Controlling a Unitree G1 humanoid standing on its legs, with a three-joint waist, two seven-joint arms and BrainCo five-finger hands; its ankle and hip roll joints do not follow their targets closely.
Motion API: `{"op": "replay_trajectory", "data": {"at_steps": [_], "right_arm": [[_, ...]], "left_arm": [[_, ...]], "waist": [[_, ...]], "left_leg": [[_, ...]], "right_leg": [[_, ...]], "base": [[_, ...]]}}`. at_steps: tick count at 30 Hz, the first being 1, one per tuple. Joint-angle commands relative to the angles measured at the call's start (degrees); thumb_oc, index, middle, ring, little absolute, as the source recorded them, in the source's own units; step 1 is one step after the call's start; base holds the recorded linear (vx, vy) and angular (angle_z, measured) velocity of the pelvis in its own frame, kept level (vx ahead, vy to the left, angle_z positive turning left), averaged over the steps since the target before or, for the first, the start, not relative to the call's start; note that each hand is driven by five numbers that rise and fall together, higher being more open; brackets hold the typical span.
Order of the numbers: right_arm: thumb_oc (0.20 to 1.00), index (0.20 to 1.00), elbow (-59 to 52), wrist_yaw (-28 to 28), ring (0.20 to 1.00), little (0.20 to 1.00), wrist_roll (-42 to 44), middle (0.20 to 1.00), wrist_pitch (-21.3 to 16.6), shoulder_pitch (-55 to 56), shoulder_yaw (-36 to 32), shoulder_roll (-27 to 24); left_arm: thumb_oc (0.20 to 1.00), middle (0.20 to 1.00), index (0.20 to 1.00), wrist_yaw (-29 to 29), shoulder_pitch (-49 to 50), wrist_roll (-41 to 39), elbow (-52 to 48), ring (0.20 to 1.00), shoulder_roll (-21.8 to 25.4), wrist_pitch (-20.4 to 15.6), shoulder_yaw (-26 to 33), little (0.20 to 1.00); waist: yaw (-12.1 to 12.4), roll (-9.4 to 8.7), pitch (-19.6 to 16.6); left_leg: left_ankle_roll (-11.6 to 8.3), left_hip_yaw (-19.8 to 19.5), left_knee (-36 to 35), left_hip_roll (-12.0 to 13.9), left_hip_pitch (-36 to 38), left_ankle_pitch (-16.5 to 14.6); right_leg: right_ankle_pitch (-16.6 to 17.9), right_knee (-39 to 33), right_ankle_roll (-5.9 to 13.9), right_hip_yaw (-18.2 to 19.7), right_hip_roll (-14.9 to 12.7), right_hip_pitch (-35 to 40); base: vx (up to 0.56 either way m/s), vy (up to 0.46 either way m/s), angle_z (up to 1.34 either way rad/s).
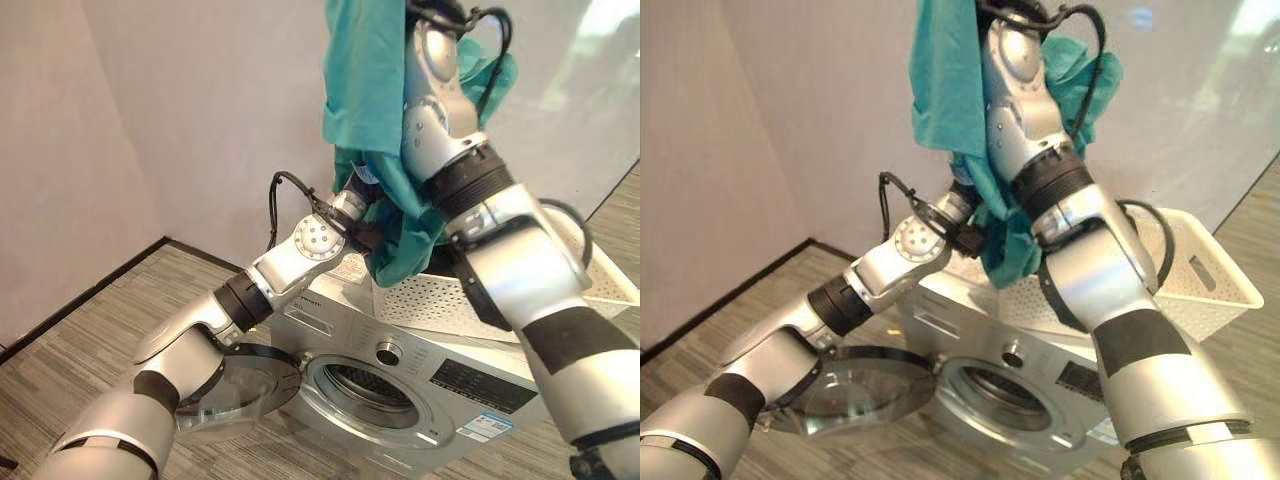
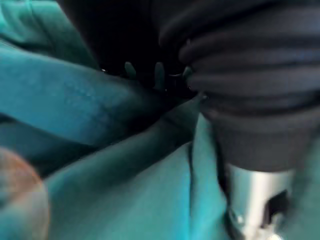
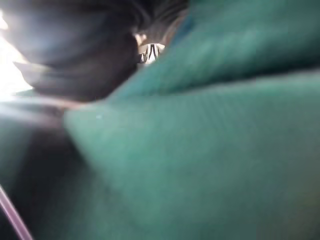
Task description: Grab the laundry basket,head to the washer,open it,put in the laundry and shut it.
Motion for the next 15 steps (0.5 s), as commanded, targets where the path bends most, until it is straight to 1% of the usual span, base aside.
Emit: {"op": "replay_trajectory", "data": {"at_steps": [1, 5, 6, 7, 8, 10, 15], "right_arm": [[0.200, 0.200, -0.25, 0.27, 0.200, 0.200, 1.82, 0.200, -3.82, -3.67, -0.86, -0.15], [0.200, 0.200, -0.68, -0.27, 0.200, 0.200, 1.72, 0.200, -3.47, -2.21, -2.12, -1.74], [0.200, 0.200, -1.07, -0.19, 0.200, 0.200, 2.03, 0.200, -3.77, -1.68, -2.51, -1.78], [0.200, 0.200, -1.59, -0.25, 0.200, 0.200, 2.24, 0.200, -4.15, -1.10, -3.25, -2.19], [0.200, 0.200, -2.30, -0.29, 0.200, 0.200, 2.04, 0.200, -4.38, -0.25, -3.50, -2.02], [0.200, 0.200, -1.93, -0.65, 0.200, 0.200, 1.85, 0.200, -4.37, 0.53, -4.74, -2.17], [0.200, 0.200, -2.62, -0.92, 0.200, 0.200, 1.60, 0.200, -4.67, 1.85, -5.89, -2.95]], "left_arm": [[1.000, 1.000, 1.000, 0.95, -8.12, -5.01, 8.18, 1.000, -4.96, -1.60, 0.85, 1.000], [1.000, 1.000, 1.000, 0.84, -7.37, -7.52, 5.61, 1.000, -4.19, -2.20, 1.67, 1.000], [0.489, 0.489, 0.489, -0.16, -6.60, -9.39, 3.74, 0.489, -3.80, -2.61, 1.89, 0.489], [0.200, 0.200, 0.200, -0.75, -5.24, -10.98, 2.17, 0.200, -3.01, -3.00, 2.70, 0.200], [0.200, 0.200, 0.200, -0.91, -3.63, -11.87, 0.56, 0.200, -2.54, -3.24, 3.32, 0.200], [0.200, 0.200, 0.200, -1.00, -1.46, -12.27, -0.07, 0.200, -3.11, -2.92, 3.58, 0.200], [0.200, 0.200, 0.200, -1.28, 0.68, -11.87, -2.45, 0.200, -2.27, -2.75, 4.25, 0.200]], "waist": [[0.00, 0.53, -2.38], [-0.18, 0.65, -1.98], [-0.28, 0.61, -1.90], [-0.42, 0.61, -1.79], [-0.55, 0.61, -1.82], [-0.69, 0.70, -1.88], [-0.85, 1.13, -1.94]], "left_leg": [[-1.20, -1.60, 0.40, 1.77, 1.98, -4.81], [-1.29, -1.34, 0.38, 1.84, 2.00, -4.66], [-1.35, -1.27, 0.36, 1.91, 2.04, -4.67], [-1.37, -1.15, 0.35, 1.95, 2.10, -4.70], [-1.36, -1.01, 0.31, 1.97, 2.20, -4.75], [-1.36, -0.51, 0.31, 2.02, 2.43, -4.85], [-1.21, -0.17, 0.30, 2.02, 2.82, -5.05]], "right_leg": [[-0.50, 0.31, 0.87, 1.23, -0.12, 0.35], [-0.49, 0.37, 0.67, 1.21, -0.01, 0.28], [-0.58, 0.36, 0.66, 1.17, 0.03, 0.34], [-0.60, 0.36, 0.66, 1.19, 0.04, 0.35], [-0.61, 0.33, 0.63, 1.30, 0.02, 0.41], [-0.58, 0.26, 0.52, 1.45, -0.04, 0.51], [-0.66, 0.29, 0.43, 1.68, -0.05, 0.70]], "base": [[-0.06, -0.025, -0.22], [-0.03, -0.009, -0.01], [0.00, 0.000, 0.00], [0.00, 0.000, 0.00], [0.00, 0.000, 0.00], [0.00, 0.000, 0.00], [0.00, 0.003, -0.09]]}}
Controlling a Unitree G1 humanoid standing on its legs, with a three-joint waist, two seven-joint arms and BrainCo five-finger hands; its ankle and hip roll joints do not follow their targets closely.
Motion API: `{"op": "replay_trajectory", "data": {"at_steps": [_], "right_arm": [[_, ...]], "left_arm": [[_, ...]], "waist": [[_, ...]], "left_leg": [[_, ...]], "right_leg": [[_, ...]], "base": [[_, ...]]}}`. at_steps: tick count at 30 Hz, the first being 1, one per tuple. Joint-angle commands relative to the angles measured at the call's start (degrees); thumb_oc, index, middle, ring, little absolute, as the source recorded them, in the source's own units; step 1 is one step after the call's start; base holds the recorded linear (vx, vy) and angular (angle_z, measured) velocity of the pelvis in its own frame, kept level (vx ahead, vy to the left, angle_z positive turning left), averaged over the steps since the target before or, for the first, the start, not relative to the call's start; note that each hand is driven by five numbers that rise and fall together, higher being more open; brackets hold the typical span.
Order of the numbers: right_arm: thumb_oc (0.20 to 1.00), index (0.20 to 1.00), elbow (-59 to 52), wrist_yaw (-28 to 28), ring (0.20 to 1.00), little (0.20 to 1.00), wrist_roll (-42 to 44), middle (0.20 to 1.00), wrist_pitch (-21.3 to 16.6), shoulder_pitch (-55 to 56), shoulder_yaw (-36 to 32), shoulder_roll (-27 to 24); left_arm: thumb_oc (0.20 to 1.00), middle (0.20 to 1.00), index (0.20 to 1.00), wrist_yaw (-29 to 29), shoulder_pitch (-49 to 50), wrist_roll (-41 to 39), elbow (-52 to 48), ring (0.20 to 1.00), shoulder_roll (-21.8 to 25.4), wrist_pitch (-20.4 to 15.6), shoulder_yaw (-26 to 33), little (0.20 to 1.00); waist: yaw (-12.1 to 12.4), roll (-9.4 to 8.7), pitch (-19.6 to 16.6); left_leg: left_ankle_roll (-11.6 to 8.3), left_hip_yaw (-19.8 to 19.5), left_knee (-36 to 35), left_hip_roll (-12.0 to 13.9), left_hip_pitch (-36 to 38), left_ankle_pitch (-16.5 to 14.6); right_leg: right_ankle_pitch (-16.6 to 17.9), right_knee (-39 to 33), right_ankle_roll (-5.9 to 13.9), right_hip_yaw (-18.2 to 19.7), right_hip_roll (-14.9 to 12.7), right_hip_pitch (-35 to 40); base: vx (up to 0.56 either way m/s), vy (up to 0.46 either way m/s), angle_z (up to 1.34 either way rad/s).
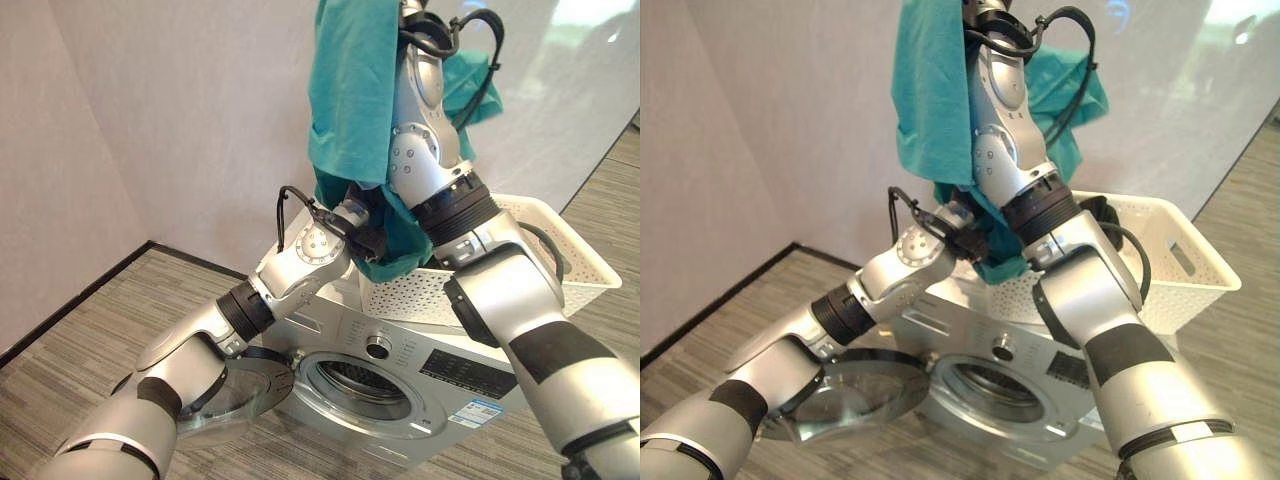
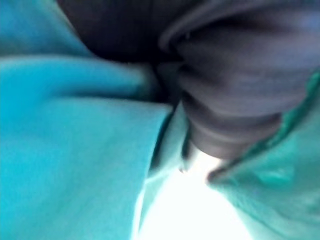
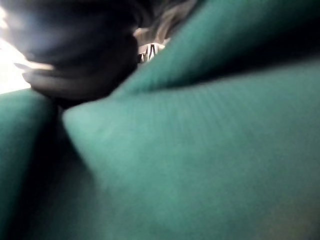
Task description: Grab the laundry basket,head to the washer,open it,put in the laundry and shut it.
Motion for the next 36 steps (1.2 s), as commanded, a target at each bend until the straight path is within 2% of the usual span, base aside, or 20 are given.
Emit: {"op": "replay_trajectory", "data": {"at_steps": [1, 2, 3, 4, 10, 13, 14, 17, 18, 19, 20, 21, 25, 28, 29, 32, 36], "right_arm": [[0.200, 0.200, 0.44, 0.09, 0.200, 0.200, 0.57, 0.200, -4.00, -1.35, -2.78, -2.32], [0.200, 0.200, 0.31, 0.32, 0.200, 0.200, 0.46, 0.200, -3.85, -1.02, -2.74, -2.72], [0.448, 0.448, 0.08, 0.68, 0.448, 0.448, 0.64, 0.448, -3.80, -0.82, -2.58, -3.12], [1.000, 1.000, -0.02, 1.02, 1.000, 1.000, 0.80, 1.000, -3.66, -0.82, -2.53, -3.46], [1.000, 1.000, 1.31, 2.68, 1.000, 1.000, 1.37, 1.000, -2.91, -1.20, -2.05, -5.70], [1.000, 1.000, 1.45, 4.01, 1.000, 1.000, -0.63, 1.000, -1.19, -1.45, 0.34, -9.56], [1.000, 1.000, -0.05, 6.86, 1.000, 1.000, -3.55, 1.000, 1.43, -2.07, 4.48, -14.31], [1.000, 1.000, -3.08, 10.51, 1.000, 1.000, -8.53, 1.000, 3.77, -2.72, 10.43, -24.12], [1.000, 1.000, -4.48, 11.40, 1.000, 1.000, -11.62, 1.000, 4.24, -3.02, 12.15, -28.66], [1.000, 1.000, -8.02, 12.77, 1.000, 1.000, -14.75, 1.000, 3.66, -1.97, 13.32, -35.53], [1.000, 1.000, -8.11, 12.74, 1.000, 1.000, -14.79, 1.000, 3.68, -1.86, 13.26, -35.56], [1.000, 1.000, -10.24, 12.82, 1.000, 1.000, -16.66, 1.000, 2.86, -1.22, 13.17, -40.44], [1.000, 1.000, -13.63, 12.39, 1.000, 1.000, -20.93, 1.000, 0.72, 3.55, 9.54, -50.90], [1.000, 1.000, -17.14, 10.22, 1.000, 1.000, -26.90, 1.000, -0.08, 8.48, 3.99, -56.69], [1.000, 1.000, -19.01, 8.36, 1.000, 1.000, -31.06, 1.000, -0.61, 12.41, -0.25, -59.68], [1.000, 1.000, -20.62, 6.44, 1.000, 1.000, -35.12, 1.000, -0.54, 17.67, -5.24, -62.07], [1.000, 1.000, -22.76, 2.40, 1.000, 1.000, -42.97, 1.000, -0.36, 32.50, -18.78, -64.35]], "left_arm": [[0.200, 0.200, 0.200, -0.79, -3.19, -0.67, 3.63, 0.200, -2.63, -2.88, 4.10, 0.200], [0.200, 0.200, 0.200, -0.83, -2.80, -0.53, 3.68, 0.200, -2.38, -2.82, 4.31, 0.200], [0.200, 0.200, 0.200, -1.00, -2.59, -0.49, 3.36, 0.200, -2.21, -2.75, 4.29, 0.200], [0.200, 0.200, 0.200, -1.22, -2.29, -0.42, 3.11, 0.200, -2.04, -2.71, 4.30, 0.200], [0.200, 0.200, 0.200, -2.42, -0.39, -0.54, 1.30, 0.200, -0.24, -2.78, 4.67, 0.200], [0.200, 0.200, 0.200, -3.48, 2.00, -0.47, -0.81, 0.200, 2.61, -2.78, 5.72, 0.200], [0.200, 0.200, 0.200, -4.53, 3.28, -0.50, -2.29, 0.200, 4.94, -2.83, 6.46, 0.200], [0.200, 0.200, 0.200, -6.26, 5.88, -0.86, -5.97, 0.200, 8.62, -3.36, 7.66, 0.200], [0.200, 0.200, 0.200, -6.81, 6.96, -0.56, -7.63, 0.200, 10.41, -3.59, 8.81, 0.200], [0.200, 0.200, 0.200, -7.52, 8.96, -0.04, -9.79, 0.200, 12.10, -3.71, 10.38, 0.200], [0.200, 0.200, 0.200, -7.50, 9.01, -0.03, -9.85, 0.200, 12.10, -3.68, 10.37, 0.200], [0.200, 0.200, 0.200, -8.05, 10.30, 0.34, -11.20, 0.200, 13.55, -4.02, 11.77, 0.200], [0.200, 0.200, 0.200, -9.12, 13.53, 0.84, -14.50, 0.200, 17.23, -5.34, 15.52, 0.200], [0.200, 0.200, 0.200, -9.19, 15.63, 1.42, -18.17, 0.200, 20.13, -6.47, 19.86, 0.200], [0.200, 0.200, 0.200, -8.88, 17.00, 1.94, -20.68, 0.200, 21.34, -7.46, 22.88, 0.200], [0.200, 0.200, 0.200, -9.04, 18.55, 2.31, -23.43, 0.200, 23.12, -8.51, 25.56, 0.200], [0.200, 0.200, 0.200, -8.52, 23.30, 4.30, -28.72, 0.200, 26.34, -10.75, 33.66, 0.200]], "waist": [[0.52, 0.75, -2.71], [0.45, 0.82, -2.71], [0.44, 0.88, -2.68], [0.38, 0.93, -2.69], [0.27, 1.16, -2.67], [-0.16, 1.34, -2.62], [-0.66, 1.34, -2.55], [-1.50, 1.28, -2.50], [-1.82, 1.28, -2.50], [-2.33, 1.49, -2.38], [-2.27, 1.49, -2.38], [-2.70, 1.65, -2.40], [-3.29, 2.07, -2.27], [-3.76, 2.62, -2.16], [-3.99, 3.02, -2.06], [-4.14, 3.28, -2.02], [-4.65, 4.60, -1.67]], "left_leg": [[-1.22, -1.48, 0.34, 1.44, 1.80, -5.02], [-1.22, -1.44, 0.36, 1.48, 1.90, -5.04], [-1.21, -1.47, 0.38, 1.47, 2.00, -5.08], [-1.22, -1.46, 0.41, 1.47, 2.08, -5.10], [-1.22, -1.42, 0.48, 1.47, 2.33, -5.15], [-1.31, -1.11, 0.50, 1.53, 2.45, -5.06], [-1.38, -0.85, 0.49, 1.62, 2.49, -4.99], [-1.60, -0.49, 0.41, 1.82, 2.43, -4.86], [-1.65, -0.37, 0.37, 1.88, 2.39, -4.85], [-1.74, -0.09, 0.34, 2.02, 2.47, -4.86], [-1.74, -0.05, 0.33, 2.03, 2.52, -4.88], [-1.78, 0.06, 0.31, 2.08, 2.46, -4.89], [-1.82, 0.49, 0.24, 2.14, 2.60, -5.08], [-1.88, 0.96, 0.17, 2.15, 2.42, -5.17], [-1.86, 1.25, 0.09, 2.13, 2.29, -5.20], [-1.87, 1.46, 0.07, 2.13, 2.15, -5.23], [-1.73, 1.58, 0.04, 2.01, 2.01, -5.36]], "right_leg": [[-1.11, 0.32, 0.60, 0.46, -0.11, 0.19], [-1.15, 0.35, 0.59, 0.44, -0.13, 0.23], [-1.20, 0.39, 0.59, 0.47, -0.11, 0.33], [-1.23, 0.41, 0.59, 0.53, -0.14, 0.38], [-1.17, 0.51, 0.56, 0.50, -0.17, 0.51], [-1.11, 0.51, 0.48, 0.70, -0.13, 0.63], [-1.01, 0.55, 0.47, 0.87, -0.11, 0.55], [-0.99, 0.54, 0.57, 1.01, -0.07, 0.39], [-0.94, 0.53, 0.61, 1.11, -0.03, 0.24], [-0.94, 0.47, 0.69, 1.28, 0.06, 0.18], [-0.94, 0.48, 0.69, 1.32, 0.07, 0.20], [-0.98, 0.43, 0.76, 1.35, 0.06, 0.13], [-1.13, 0.26, 1.03, 1.58, 0.06, 0.19], [-1.13, 0.20, 1.29, 1.70, -0.04, -0.10], [-1.11, 0.15, 1.45, 1.80, -0.15, -0.34], [-1.05, 0.13, 1.60, 1.90, -0.28, -0.63], [-1.01, 0.17, 1.70, 2.21, -0.51, -0.94]], "base": [[0.00, 0.001, -0.08], [0.00, 0.000, -0.05], [0.00, 0.000, 0.00], [0.00, 0.000, 0.00], [0.00, 0.000, 0.00], [0.00, 0.000, 0.00], [0.00, 0.000, 0.00], [0.00, 0.000, 0.00], [0.00, 0.000, 0.00], [0.00, 0.000, 0.00], [0.00, 0.000, 0.00], [0.00, -0.002, -0.05], [0.00, -0.002, -0.17], [0.00, 0.003, -0.02], [-0.02, 0.005, -0.04], [-0.01, 0.005, -0.08], [0.00, 0.005, -0.10]]}}
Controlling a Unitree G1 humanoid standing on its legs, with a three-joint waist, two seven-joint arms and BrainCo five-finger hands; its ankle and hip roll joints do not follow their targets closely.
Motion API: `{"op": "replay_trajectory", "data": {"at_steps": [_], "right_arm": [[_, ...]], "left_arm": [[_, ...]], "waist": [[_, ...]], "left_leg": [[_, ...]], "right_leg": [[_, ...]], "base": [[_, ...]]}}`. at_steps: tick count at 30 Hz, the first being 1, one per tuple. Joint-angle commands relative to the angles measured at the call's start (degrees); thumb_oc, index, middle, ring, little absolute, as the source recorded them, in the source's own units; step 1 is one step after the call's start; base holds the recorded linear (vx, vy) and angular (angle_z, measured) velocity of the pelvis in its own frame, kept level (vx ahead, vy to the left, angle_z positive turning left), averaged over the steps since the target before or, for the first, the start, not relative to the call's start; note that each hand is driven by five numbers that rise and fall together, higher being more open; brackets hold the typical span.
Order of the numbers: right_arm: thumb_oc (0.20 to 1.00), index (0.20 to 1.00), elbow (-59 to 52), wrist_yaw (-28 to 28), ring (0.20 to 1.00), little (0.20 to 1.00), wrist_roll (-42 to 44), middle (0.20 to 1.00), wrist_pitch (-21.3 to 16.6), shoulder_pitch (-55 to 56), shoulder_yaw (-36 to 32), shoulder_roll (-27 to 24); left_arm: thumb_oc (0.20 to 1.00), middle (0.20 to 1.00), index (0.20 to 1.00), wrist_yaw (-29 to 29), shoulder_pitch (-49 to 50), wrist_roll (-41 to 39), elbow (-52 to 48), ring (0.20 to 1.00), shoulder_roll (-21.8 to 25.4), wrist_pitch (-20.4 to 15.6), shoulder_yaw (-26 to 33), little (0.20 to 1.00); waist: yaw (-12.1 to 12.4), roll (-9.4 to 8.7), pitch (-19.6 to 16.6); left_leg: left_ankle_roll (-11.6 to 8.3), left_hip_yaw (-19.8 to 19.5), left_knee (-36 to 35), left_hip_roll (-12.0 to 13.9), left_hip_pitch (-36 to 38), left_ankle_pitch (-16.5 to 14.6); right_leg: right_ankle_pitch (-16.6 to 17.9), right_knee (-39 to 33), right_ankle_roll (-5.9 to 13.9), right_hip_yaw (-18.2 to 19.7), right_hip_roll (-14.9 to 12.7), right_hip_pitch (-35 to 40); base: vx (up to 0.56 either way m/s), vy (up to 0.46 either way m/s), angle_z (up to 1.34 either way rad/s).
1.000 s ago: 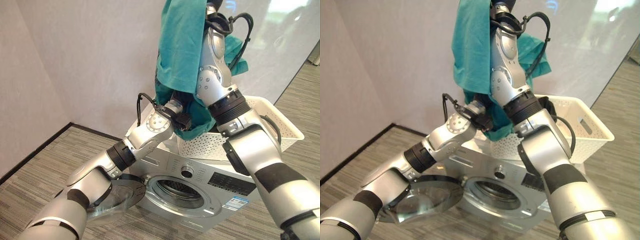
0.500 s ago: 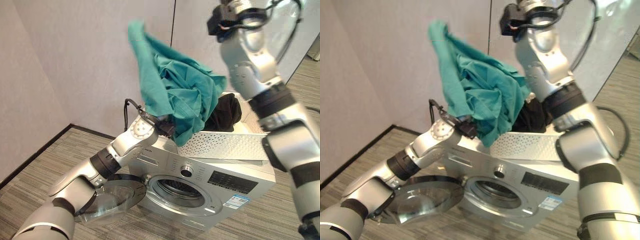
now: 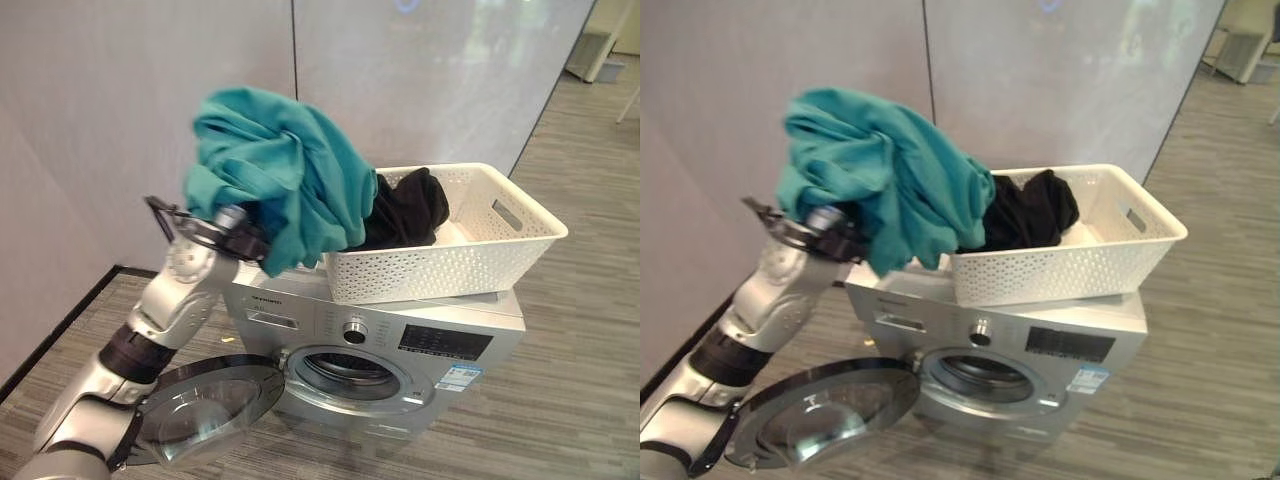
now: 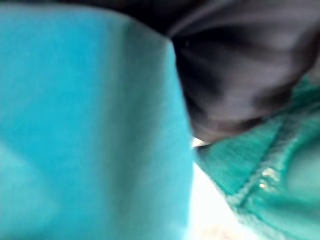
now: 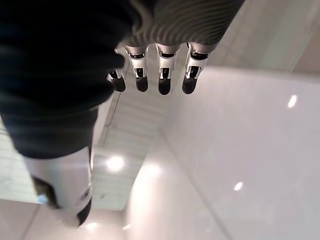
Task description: Grab the laundry basket,head to the washer,open it,put in the laundry and shut it.
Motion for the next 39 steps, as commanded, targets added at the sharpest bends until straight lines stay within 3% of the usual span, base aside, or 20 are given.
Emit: {"op": "replay_trajectory", "data": {"at_steps": [1, 4, 6, 7, 11, 12, 14, 19, 21, 25, 30, 35, 39], "right_arm": [[1.000, 1.000, -0.10, -6.17, 1.000, 1.000, -10.36, 1.000, -0.13, 13.32, -12.04, -3.30], [1.000, 1.000, -2.76, -7.64, 1.000, 1.000, -13.73, 1.000, 0.21, 23.80, -21.46, -1.29], [1.000, 1.000, -6.35, -7.03, 1.000, 1.000, -18.63, 1.000, 1.08, 35.77, -30.23, 2.78], [1.000, 1.000, -6.80, -6.97, 1.000, 1.000, -18.68, 1.000, 1.19, 36.53, -30.80, 3.04], [1.000, 1.000, -12.01, -3.01, 1.000, 1.000, -20.41, 1.000, 0.48, 47.29, -36.84, 10.33], [1.000, 1.000, -14.45, -1.54, 1.000, 1.000, -21.79, 1.000, -0.10, 51.70, -38.87, 14.77], [1.000, 1.000, -15.67, -0.59, 1.000, 1.000, -21.84, 1.000, -0.31, 54.15, -39.64, 17.35], [1.000, 1.000, -14.03, 1.34, 1.000, 1.000, -19.53, 1.000, -1.64, 59.34, -39.84, 29.13], [1.000, 1.000, -11.98, 0.60, 1.000, 1.000, -21.47, 1.000, -1.03, 61.97, -39.83, 33.48], [1.000, 1.000, -5.77, -0.68, 1.000, 1.000, -22.01, 1.000, -0.26, 64.05, -38.32, 37.35], [1.000, 1.000, -0.17, -0.51, 1.000, 1.000, -23.20, 1.000, 0.96, 66.68, -36.14, 39.02], [1.000, 1.000, 3.51, 4.12, 1.000, 1.000, -20.91, 1.000, 1.31, 70.84, -32.13, 40.47], [1.000, 1.000, 4.83, 6.33, 1.000, 1.000, -19.95, 1.000, 1.28, 72.46, -30.39, 39.98]], "left_arm": [[0.200, 0.200, 0.200, 0.18, 3.04, 4.02, -4.99, 0.200, 5.34, -7.27, 9.62, 0.200], [0.200, 0.200, 0.200, -0.10, 7.55, 3.92, -7.83, 0.200, 6.76, -8.44, 14.72, 0.200], [0.200, 0.200, 0.200, -1.25, 15.40, 4.50, -11.18, 0.200, 7.40, -9.83, 23.29, 0.200], [0.200, 0.200, 0.200, -1.30, 15.68, 4.45, -11.44, 0.200, 7.44, -9.75, 23.30, 0.200], [0.200, 0.200, 0.200, -4.15, 25.96, 3.41, -16.16, 0.200, 4.36, -10.59, 32.52, 0.200], [0.200, 0.200, 0.200, -6.56, 30.43, 1.67, -18.94, 0.200, 1.72, -10.67, 35.96, 0.200], [0.200, 0.200, 0.200, -8.06, 32.88, 0.80, -20.50, 0.200, 0.23, -10.43, 37.17, 0.200], [0.200, 0.200, 0.200, -12.76, 40.30, -1.28, -25.72, 0.200, -5.27, -9.66, 40.76, 0.200], [0.200, 0.200, 0.200, -14.76, 43.43, -3.24, -27.48, 0.200, -8.32, -8.77, 41.67, 0.200], [0.200, 0.200, 0.200, -18.06, 47.21, -6.74, -28.31, 0.200, -10.72, -6.73, 39.39, 0.200], [0.200, 0.200, 0.200, -22.19, 51.71, -10.13, -28.37, 0.200, -11.50, -3.64, 35.49, 0.200], [0.200, 0.200, 0.200, -27.32, 58.13, -12.09, -27.78, 0.200, -7.49, 0.72, 30.06, 0.200], [0.200, 0.200, 0.200, -29.02, 59.91, -11.72, -27.77, 0.200, -4.39, 1.54, 28.50, 0.200]], "waist": [[1.14, -0.78, -4.62], [1.34, -0.94, -4.77], [1.58, -0.57, -4.51], [1.65, -0.69, -4.68], [2.19, -0.50, -4.31], [2.43, -0.32, -3.82], [2.53, -0.33, -3.78], [3.32, -0.21, -2.86], [3.58, -0.19, -2.56], [3.60, 0.01, -2.03], [3.29, 0.18, -1.40], [2.33, 0.64, 0.69], [1.96, 0.64, 1.52]], "left_leg": [[-2.13, -1.49, 0.17, 1.25, 0.01, -4.75], [-2.05, -1.45, 0.23, 1.21, 0.16, -5.18], [-1.96, -1.25, 0.22, 1.11, 0.04, -4.92], [-1.96, -1.25, 0.23, 1.13, 0.19, -5.24], [-1.76, -1.26, 0.27, 1.08, 0.10, -5.20], [-1.60, -1.51, 0.29, 1.01, -0.15, -4.85], [-1.54, -1.65, 0.30, 0.98, -0.07, -5.12], [-1.23, -2.55, 0.34, 0.61, -0.66, -4.59], [-1.17, -2.97, 0.32, 0.49, -0.77, -4.48], [-1.03, -3.33, 0.41, 0.43, -0.79, -4.45], [-1.00, -3.43, 0.50, 0.50, -0.36, -4.84], [-0.94, -2.81, 1.30, 0.65, 0.07, -5.43], [-0.98, -2.40, 3.96, 0.40, -0.12, -6.68]], "right_leg": [[-1.61, 0.54, 1.72, -0.96, -0.77, -1.31], [-1.93, 0.52, 1.73, -0.90, -0.85, -1.19], [-1.70, 0.49, 1.77, -0.80, -0.99, -1.35], [-1.97, 0.50, 1.74, -0.80, -0.98, -1.20], [-2.07, 0.49, 1.70, -0.64, -1.11, -1.32], [-1.83, 0.50, 1.61, -0.61, -1.16, -1.59], [-2.15, 0.53, 1.53, -0.69, -1.15, -1.46], [-2.23, 0.58, 1.18, -1.47, -1.11, -1.68], [-2.29, 0.59, 1.08, -1.83, -1.15, -1.57], [-2.44, 0.69, 0.87, -2.00, -1.10, -1.48], [-2.89, 0.95, 0.70, -1.96, -0.99, -1.14], [-3.66, 3.45, 0.58, -1.27, -0.72, -2.17], [-3.88, 4.47, 0.46, -0.57, -0.60, -2.52]], "base": [[0.00, 0.000, 0.00], [0.00, 0.000, 0.00], [0.00, 0.000, 0.00], [0.00, 0.000, 0.00], [0.00, 0.000, 0.00], [0.00, 0.000, 0.00], [0.00, 0.000, 0.00], [-0.01, -0.002, 0.04], [0.01, -0.013, 0.20], [0.01, -0.004, 0.08], [0.00, 0.000, 0.00], [0.00, -0.008, 0.00], [-0.01, -0.025, -0.03]]}}
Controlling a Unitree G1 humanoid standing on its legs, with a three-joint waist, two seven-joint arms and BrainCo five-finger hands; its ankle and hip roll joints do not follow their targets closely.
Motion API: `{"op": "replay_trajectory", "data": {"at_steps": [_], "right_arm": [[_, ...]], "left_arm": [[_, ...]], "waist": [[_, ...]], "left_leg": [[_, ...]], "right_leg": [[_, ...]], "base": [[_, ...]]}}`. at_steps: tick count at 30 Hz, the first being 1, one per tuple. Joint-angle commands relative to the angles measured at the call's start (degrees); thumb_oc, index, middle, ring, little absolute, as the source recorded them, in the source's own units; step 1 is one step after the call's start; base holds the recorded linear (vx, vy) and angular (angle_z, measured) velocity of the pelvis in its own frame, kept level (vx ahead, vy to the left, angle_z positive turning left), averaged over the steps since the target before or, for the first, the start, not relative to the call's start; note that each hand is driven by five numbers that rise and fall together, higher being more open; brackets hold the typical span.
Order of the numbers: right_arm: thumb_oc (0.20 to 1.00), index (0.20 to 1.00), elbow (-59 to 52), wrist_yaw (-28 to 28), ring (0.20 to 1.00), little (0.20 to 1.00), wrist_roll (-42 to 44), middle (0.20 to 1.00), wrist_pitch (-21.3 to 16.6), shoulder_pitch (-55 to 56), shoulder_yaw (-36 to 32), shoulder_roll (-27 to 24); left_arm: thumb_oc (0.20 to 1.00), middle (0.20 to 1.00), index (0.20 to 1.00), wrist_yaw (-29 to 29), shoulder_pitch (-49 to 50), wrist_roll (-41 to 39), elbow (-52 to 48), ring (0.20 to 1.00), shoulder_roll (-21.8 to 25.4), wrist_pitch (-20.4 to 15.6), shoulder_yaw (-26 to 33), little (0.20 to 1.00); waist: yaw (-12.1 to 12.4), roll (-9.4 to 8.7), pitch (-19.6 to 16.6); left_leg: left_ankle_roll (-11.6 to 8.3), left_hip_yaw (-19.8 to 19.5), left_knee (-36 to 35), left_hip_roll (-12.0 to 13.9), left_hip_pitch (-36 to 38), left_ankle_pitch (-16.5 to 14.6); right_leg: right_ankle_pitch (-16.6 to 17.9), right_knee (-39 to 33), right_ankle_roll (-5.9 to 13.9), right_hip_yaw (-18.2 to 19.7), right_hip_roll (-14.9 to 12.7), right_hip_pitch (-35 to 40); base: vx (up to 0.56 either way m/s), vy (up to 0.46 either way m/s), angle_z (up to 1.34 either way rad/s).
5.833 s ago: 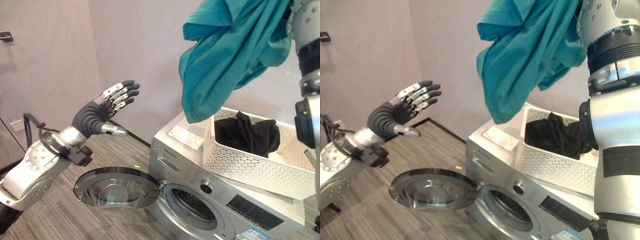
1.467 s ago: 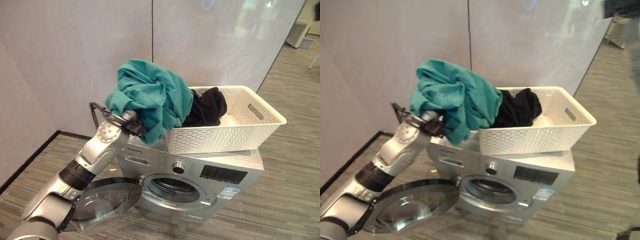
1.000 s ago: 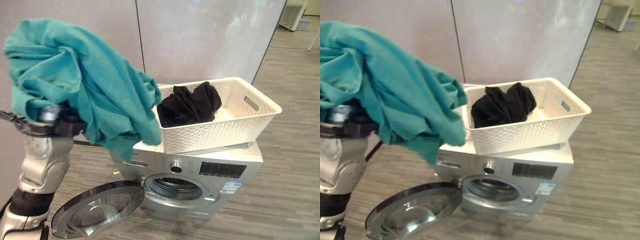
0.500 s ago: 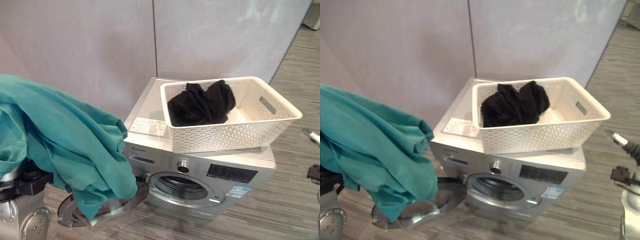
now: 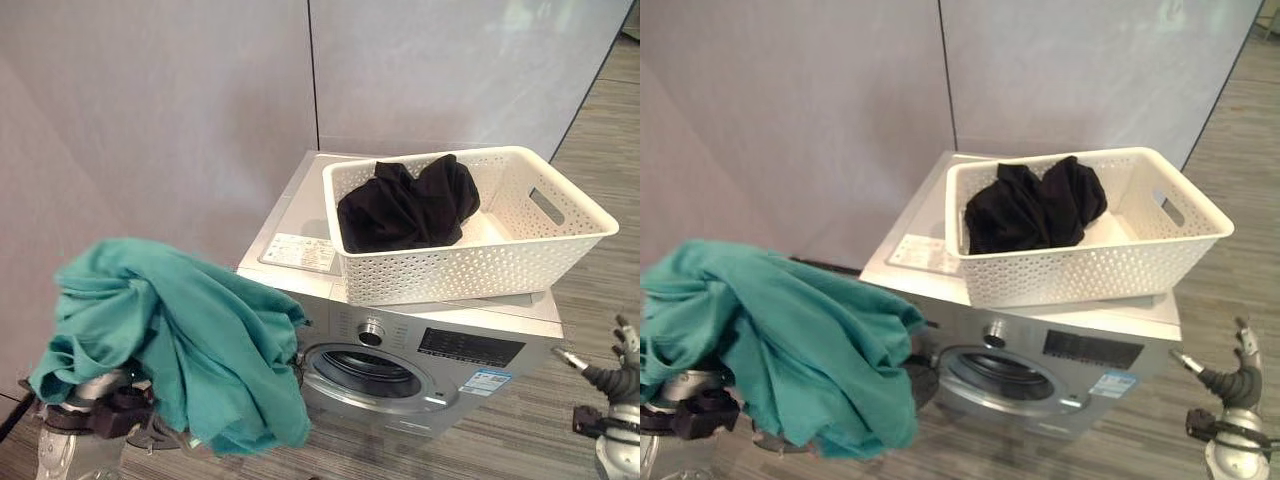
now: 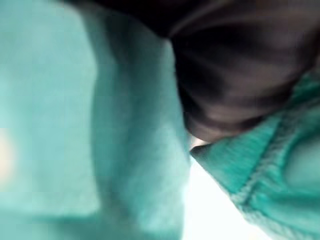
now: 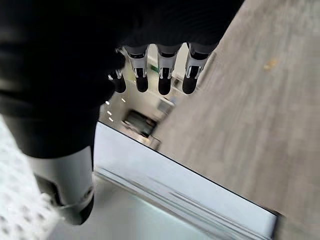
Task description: Grab the laundry basket,head to the washer,open it,put in the laundry and shut it.
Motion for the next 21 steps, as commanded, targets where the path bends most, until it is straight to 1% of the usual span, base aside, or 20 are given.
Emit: {"op": "replay_trajectory", "data": {"at_steps": [1, 2, 3, 4, 5, 6, 8, 9, 11, 14, 15, 16, 18, 19, 21], "right_arm": [[1.000, 1.000, 0.31, 3.68, 1.000, 1.000, 3.44, 1.000, -2.21, -2.61, 0.60, -3.78], [1.000, 1.000, 1.33, 4.86, 1.000, 1.000, 4.60, 1.000, -2.29, -2.34, 2.21, -4.29], [1.000, 1.000, 1.48, 5.40, 1.000, 1.000, 5.27, 1.000, -2.25, -2.24, 2.65, -4.48], [1.000, 1.000, 1.50, 5.42, 1.000, 1.000, 5.29, 1.000, -2.26, -2.24, 2.64, -4.49], [1.000, 1.000, 3.73, 6.88, 1.000, 1.000, 7.08, 1.000, -2.37, -1.42, 4.20, -4.25], [1.000, 1.000, 3.75, 6.88, 1.000, 1.000, 7.08, 1.000, -2.38, -1.38, 4.22, -4.26], [1.000, 1.000, 7.98, 8.15, 1.000, 1.000, 9.99, 1.000, -2.28, -1.63, 6.33, -3.95], [1.000, 1.000, 8.08, 8.17, 1.000, 1.000, 10.03, 1.000, -2.34, -1.68, 6.33, -3.98], [1.000, 1.000, 9.87, 8.94, 1.000, 1.000, 10.80, 1.000, -1.99, -2.78, 8.54, -5.09], [1.000, 1.000, 12.60, 9.54, 1.000, 1.000, 13.45, 1.000, -2.13, -5.24, 10.14, -6.63], [1.000, 1.000, 14.15, 9.34, 1.000, 1.000, 14.23, 1.000, -2.03, -6.16, 10.93, -6.90], [1.000, 1.000, 15.58, 9.63, 1.000, 1.000, 15.30, 1.000, -1.99, -6.88, 11.93, -7.16], [1.000, 1.000, 17.94, 8.98, 1.000, 1.000, 16.81, 1.000, -1.84, -8.34, 12.51, -7.50], [1.000, 1.000, 18.02, 8.98, 1.000, 1.000, 16.83, 1.000, -1.87, -8.39, 12.48, -7.54], [1.000, 1.000, 19.39, 8.05, 1.000, 1.000, 17.35, 1.000, -1.79, -9.92, 12.95, -7.88]], "left_arm": [[0.200, 0.200, 0.200, -4.47, -0.18, -1.47, -2.30, 0.200, 6.12, -1.14, -0.29, 0.200], [0.200, 0.200, 0.200, -5.23, 0.57, -1.40, -1.37, 0.200, 8.87, -1.14, -1.96, 0.200], [0.200, 0.200, 0.200, -5.60, 0.88, -1.15, -1.21, 0.200, 9.93, -1.07, -2.61, 0.200], [0.200, 0.200, 0.200, -5.61, 0.85, -1.16, -1.18, 0.200, 9.95, -1.09, -2.64, 0.200], [0.200, 0.200, 0.200, -6.23, 1.65, -1.40, -0.12, 0.200, 11.89, -0.83, -3.89, 0.200], [0.200, 0.200, 0.200, -6.23, 1.68, -1.40, -0.10, 0.200, 11.90, -0.83, -3.91, 0.200], [0.200, 0.200, 0.200, -7.06, 1.69, -1.26, 2.01, 0.200, 14.45, -0.42, -6.86, 0.200], [0.200, 0.200, 0.200, -7.08, 1.59, -1.25, 2.10, 0.200, 14.45, -0.47, -6.92, 0.200], [0.200, 0.200, 0.200, -7.00, 0.87, -0.57, 4.44, 0.200, 16.41, -0.66, -9.40, 0.200], [0.200, 0.200, 0.200, -6.18, -0.07, 0.62, 6.23, 0.200, 18.00, -1.48, -13.02, 0.200], [0.200, 0.200, 0.200, -6.10, -0.79, 0.66, 6.47, 0.200, 18.62, -1.21, -14.45, 0.200], [0.200, 0.200, 0.200, -5.70, -1.56, 1.20, 7.95, 0.200, 19.07, -1.36, -16.96, 0.200], [0.200, 0.200, 0.200, -4.62, -3.53, 2.75, 9.26, 0.200, 19.48, -1.82, -20.43, 0.200], [0.200, 0.200, 0.200, -4.60, -3.69, 2.79, 9.35, 0.200, 19.44, -1.85, -20.55, 0.200], [0.200, 0.200, 0.200, -3.71, -5.85, 3.48, 10.91, 0.200, 18.82, -1.59, -23.48, 0.200]], "waist": [[-0.65, -1.80, 0.58], [-0.90, -1.61, 1.93], [-1.03, -1.45, 2.29], [-0.99, -1.45, 2.29], [-1.31, -1.18, 2.72], [-1.29, -1.19, 2.67], [-1.82, -0.68, 3.55], [-1.80, -0.67, 3.56], [-2.30, -0.14, 5.82], [-2.80, 0.27, 10.12], [-2.88, 0.13, 11.65], [-3.01, -0.10, 13.06], [-3.17, -0.61, 14.24], [-3.17, -0.57, 14.09], [-3.47, -0.67, 15.51]], "left_leg": [[-1.42, -0.60, 7.04, 0.82, -0.95, -6.80], [-1.46, -0.36, 8.18, 0.82, -1.60, -7.05], [-1.47, -0.25, 8.34, 0.91, -1.68, -7.05], [-1.47, -0.22, 8.36, 0.92, -1.68, -7.06], [-1.52, 0.01, 7.93, 1.17, -1.46, -6.88], [-1.50, 0.01, 7.83, 1.21, -1.12, -7.34], [-1.74, 0.28, 7.76, 1.54, -1.18, -7.03], [-1.74, 0.28, 7.78, 1.54, -1.21, -7.04], [-1.90, 0.57, 9.11, 1.61, -2.30, -7.07], [-1.99, 0.81, 13.42, 1.58, -6.12, -7.92], [-2.08, 0.89, 15.51, 1.42, -7.70, -8.23], [-2.17, 0.69, 19.56, 1.19, -11.18, -9.65], [-1.97, -0.14, 24.97, 1.03, -15.96, -11.66], [-1.97, -0.16, 25.32, 0.97, -16.34, -11.81], [-1.75, -0.43, 28.99, 0.91, -19.80, -13.18]], "right_leg": [[-2.82, 5.30, -0.41, 1.35, -0.30, -3.51], [-3.09, 6.55, -0.62, 1.46, 0.08, -4.24], [-3.23, 6.93, -0.68, 1.59, 0.25, -4.45], [-3.26, 6.99, -0.68, 1.62, 0.26, -4.48], [-3.49, 7.30, -0.66, 1.96, 0.65, -4.68], [-3.92, 7.27, -0.69, 1.98, 0.67, -4.37], [-4.28, 8.08, -0.72, 2.13, 1.08, -5.00], [-4.31, 8.15, -0.72, 2.13, 1.08, -5.05], [-4.89, 10.41, -0.80, 2.41, 1.57, -7.03], [-6.73, 17.20, -1.18, 2.14, 2.42, -12.66], [-7.15, 19.68, -1.25, 1.72, 2.50, -14.50], [-8.71, 24.24, -1.39, 1.35, 2.47, -17.94], [-10.45, 29.50, -1.69, 1.14, 2.34, -21.85], [-10.59, 29.80, -1.69, 1.12, 2.31, -22.21], [-11.78, 33.35, -1.97, 1.58, 2.36, -25.12]], "base": [[-0.10, -0.054, -0.07], [-0.11, -0.042, -0.08], [-0.06, -0.025, -0.04], [0.00, 0.000, 0.00], [0.02, -0.025, -0.04], [0.01, -0.032, -0.12], [-0.03, -0.023, -0.16], [-0.10, -0.013, -0.09], [-0.19, -0.002, -0.07], [-0.25, -0.012, -0.03], [-0.26, -0.040, -0.03], [-0.23, -0.049, 0.06], [-0.11, -0.047, 0.08], [-0.07, -0.025, 0.07], [-0.11, -0.009, 0.08]]}}
